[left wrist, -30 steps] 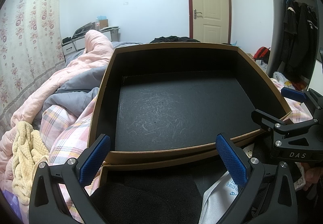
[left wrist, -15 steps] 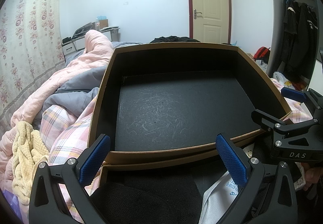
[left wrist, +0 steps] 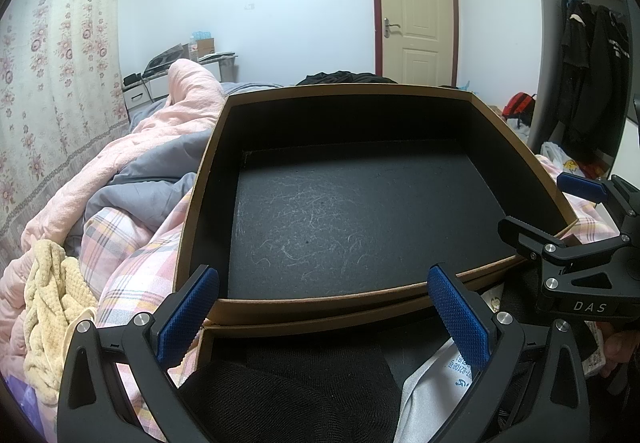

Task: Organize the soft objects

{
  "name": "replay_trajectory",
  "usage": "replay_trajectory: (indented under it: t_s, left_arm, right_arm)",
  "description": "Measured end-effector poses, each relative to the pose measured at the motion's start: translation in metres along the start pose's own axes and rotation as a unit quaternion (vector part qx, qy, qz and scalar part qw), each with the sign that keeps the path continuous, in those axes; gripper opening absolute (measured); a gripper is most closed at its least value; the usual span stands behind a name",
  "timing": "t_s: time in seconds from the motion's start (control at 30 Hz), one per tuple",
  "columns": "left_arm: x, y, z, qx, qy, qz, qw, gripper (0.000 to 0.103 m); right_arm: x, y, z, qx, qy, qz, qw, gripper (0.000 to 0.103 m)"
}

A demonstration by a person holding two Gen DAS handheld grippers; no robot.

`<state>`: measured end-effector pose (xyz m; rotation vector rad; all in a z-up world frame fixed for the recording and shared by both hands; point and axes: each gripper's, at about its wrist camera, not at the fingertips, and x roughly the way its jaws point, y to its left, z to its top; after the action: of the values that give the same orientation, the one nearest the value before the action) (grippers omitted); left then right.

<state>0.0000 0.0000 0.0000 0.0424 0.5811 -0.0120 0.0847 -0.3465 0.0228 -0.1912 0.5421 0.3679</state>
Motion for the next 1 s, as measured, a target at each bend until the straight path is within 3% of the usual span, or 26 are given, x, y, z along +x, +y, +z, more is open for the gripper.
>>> replay_trajectory:
  t_s: [1.0]
  left_arm:
    - [-0.0005,-0.0004,0.0,0.003,0.004,-0.001,1.0,0.103]
  right_arm:
    - [0.0007,-0.0013,0.0009,0.0,0.0,0.0,1.0,0.102]
